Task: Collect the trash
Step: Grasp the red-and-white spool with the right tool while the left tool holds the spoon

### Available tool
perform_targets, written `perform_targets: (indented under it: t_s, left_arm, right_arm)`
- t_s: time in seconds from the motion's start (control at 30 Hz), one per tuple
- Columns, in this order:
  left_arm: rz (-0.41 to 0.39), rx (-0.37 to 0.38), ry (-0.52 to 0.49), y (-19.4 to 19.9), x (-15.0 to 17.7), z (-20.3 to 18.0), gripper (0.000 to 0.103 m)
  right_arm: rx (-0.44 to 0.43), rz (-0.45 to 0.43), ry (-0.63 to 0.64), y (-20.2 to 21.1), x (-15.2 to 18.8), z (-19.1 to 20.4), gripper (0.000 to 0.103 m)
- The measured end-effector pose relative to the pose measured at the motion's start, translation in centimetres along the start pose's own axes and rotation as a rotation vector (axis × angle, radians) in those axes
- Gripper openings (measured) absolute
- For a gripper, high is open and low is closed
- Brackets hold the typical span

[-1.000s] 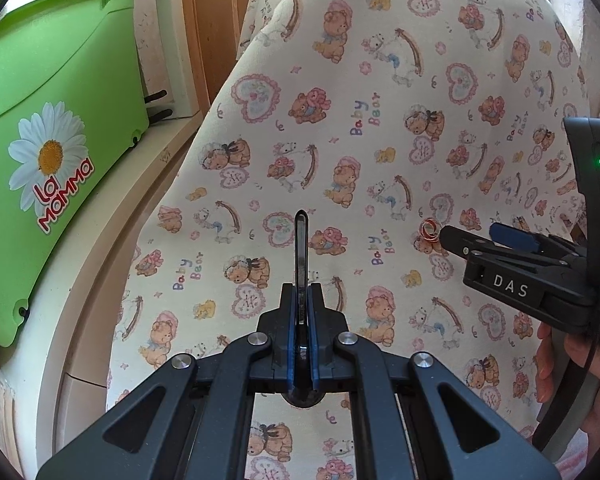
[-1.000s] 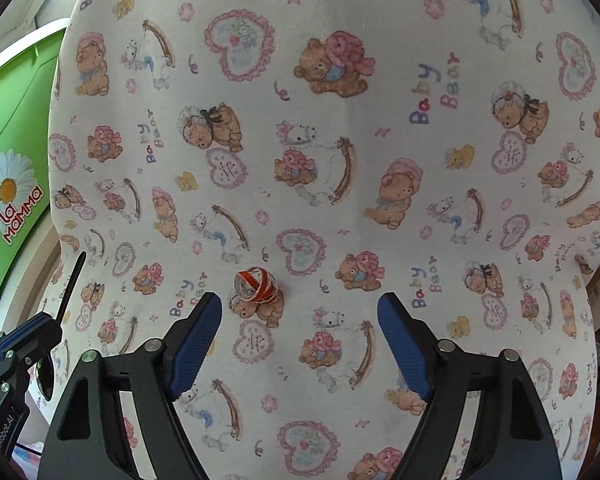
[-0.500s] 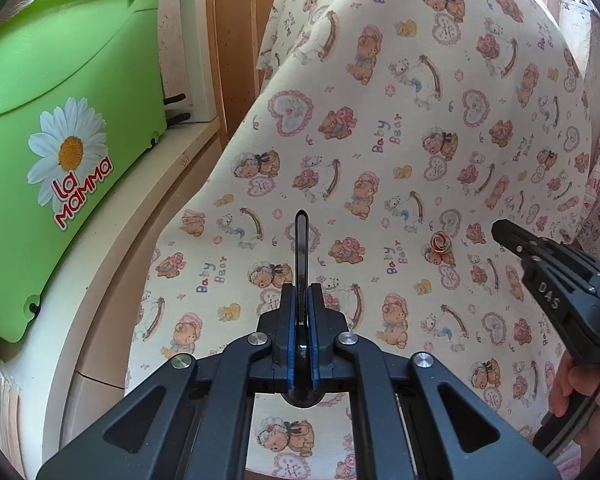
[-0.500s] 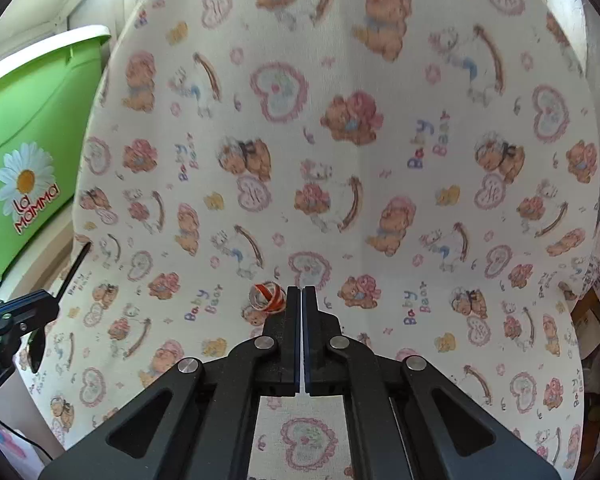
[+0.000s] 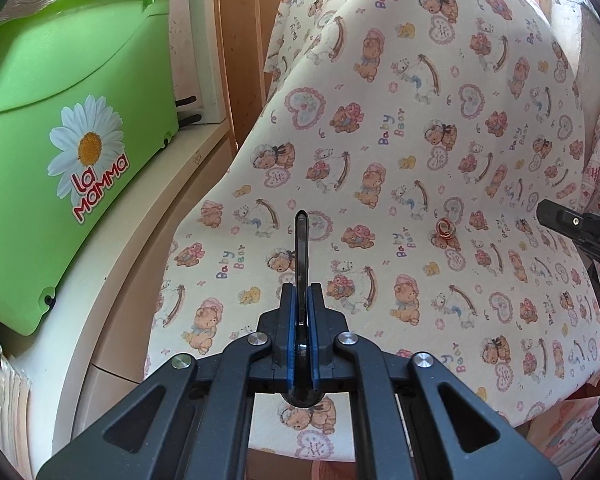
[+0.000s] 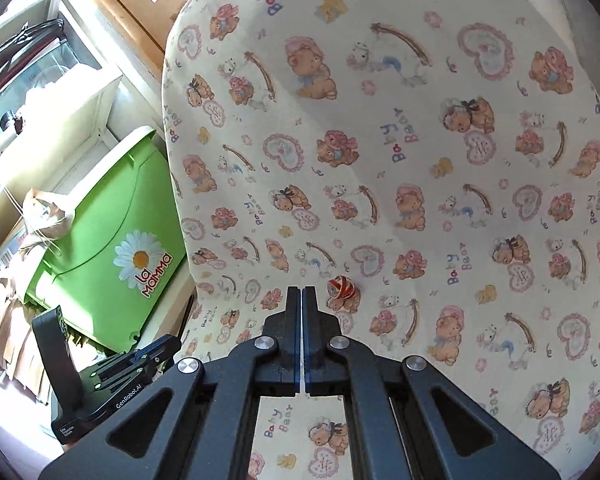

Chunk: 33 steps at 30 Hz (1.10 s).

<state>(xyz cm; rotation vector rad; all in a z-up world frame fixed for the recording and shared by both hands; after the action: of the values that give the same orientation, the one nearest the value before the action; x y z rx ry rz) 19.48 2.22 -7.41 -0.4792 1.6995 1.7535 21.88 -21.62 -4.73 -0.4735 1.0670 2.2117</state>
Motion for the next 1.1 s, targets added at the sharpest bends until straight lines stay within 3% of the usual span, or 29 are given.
perform_targets:
  t_s: [0.03,0.1,0.17,0.6,0.7,0.77,0.9,1.1]
  left_arm:
    - [0.006,0.006,0.004,-0.1,0.2,0.1,0.005]
    - [0.013,0.018,0.015,-0.4,0.4,0.0,0.005]
    - [0.015,0.017,0.013,-0.5,0.3,-0.1,0.005]
    - [0.025,0.012,0.032,-1.3,-0.1,0.5,0.005]
    - [0.022,0.014,0.028,-1.4,-0.3,0.4,0.005]
    - [0.021,0.014,0.021,-1.4,-0.4,0.2,0.005]
    - [0.019,0.018,0.015,-1.2,-0.1,-0.1,0.005]
    - [0.005,0.028,0.013,-0.3,-0.1,-0.5,0.005]
  right_arm:
    - [0.048,-0.001,0.023,-0.3,0.1,-0.2,0.005]
    - [0.186,-0.018,0.106,-0.6,0.0,-0.5,0.037]
    - [0.216,-0.022,0.167,-1.9,0.2,-0.1,0.052]
    - [0.344,0.089,0.266,-11.7,1.6,-0.5,0.052]
    - [0.349,0.106,0.252,-12.5,1.8,-1.2,0.035]
    - [0.343,0.116,0.243,-12.7,2.0,-1.5,0.021]
    - [0.292,0.098,0.2,-11.6,1.9,-1.9,0.015]
    - [0.216,0.049,0.16,-7.7,1.3,-1.2,0.015]
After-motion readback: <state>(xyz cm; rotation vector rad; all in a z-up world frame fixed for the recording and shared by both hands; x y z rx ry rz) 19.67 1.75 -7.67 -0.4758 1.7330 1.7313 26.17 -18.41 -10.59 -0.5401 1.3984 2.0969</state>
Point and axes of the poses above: each gripper's, at about its wrist camera, not at the fingertips, and y roughly against the way its jaws point, z to its left, x to its underside, the point moved 8 cm from there along -y, roughly the way its jaws point, and after that the axes turned 8 degrees about -y, right-handed, at the moved point
